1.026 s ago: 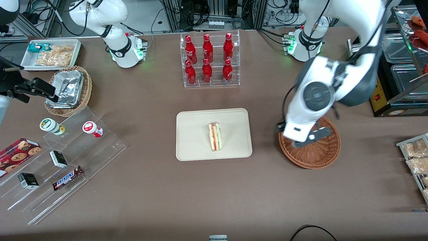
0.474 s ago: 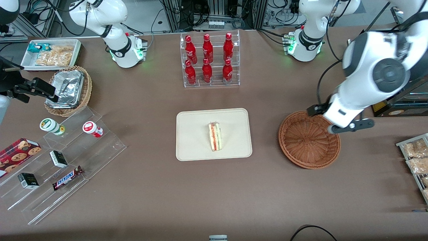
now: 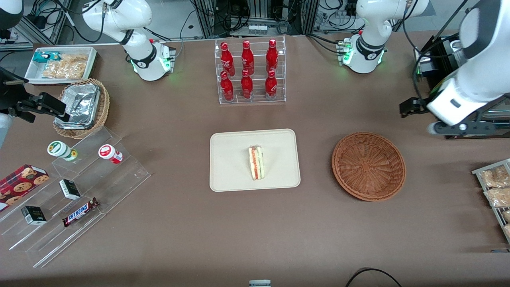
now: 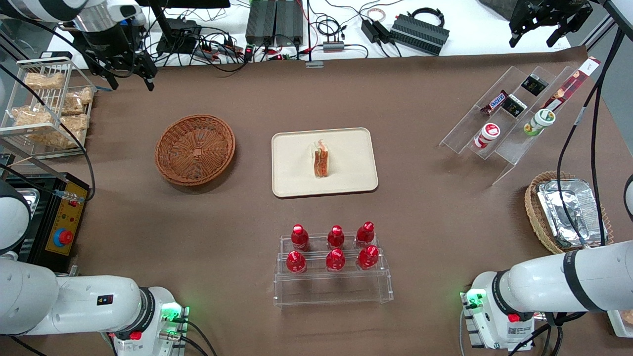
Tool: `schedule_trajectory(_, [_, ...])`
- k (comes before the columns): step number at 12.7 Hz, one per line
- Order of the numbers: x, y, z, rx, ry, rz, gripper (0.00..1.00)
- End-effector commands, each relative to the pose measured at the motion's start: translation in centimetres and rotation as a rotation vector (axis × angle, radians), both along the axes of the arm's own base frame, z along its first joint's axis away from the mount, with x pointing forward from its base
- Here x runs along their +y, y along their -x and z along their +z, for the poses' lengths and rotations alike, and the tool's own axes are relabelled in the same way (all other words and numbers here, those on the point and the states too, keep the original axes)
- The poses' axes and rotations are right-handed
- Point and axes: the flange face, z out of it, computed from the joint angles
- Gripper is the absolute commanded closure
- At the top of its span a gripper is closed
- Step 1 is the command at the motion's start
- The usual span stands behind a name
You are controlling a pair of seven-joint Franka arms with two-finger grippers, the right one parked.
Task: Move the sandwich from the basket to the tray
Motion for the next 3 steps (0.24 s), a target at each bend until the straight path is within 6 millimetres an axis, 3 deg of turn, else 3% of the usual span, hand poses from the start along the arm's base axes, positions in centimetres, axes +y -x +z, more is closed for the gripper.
schedule_trajectory(1, [1.03, 0.22, 1.79, -0.017, 0.018, 0.000, 0.00])
schedule_trajectory(3, [0.63, 0.36, 1.96, -0.025, 0.016, -0.004, 0.00])
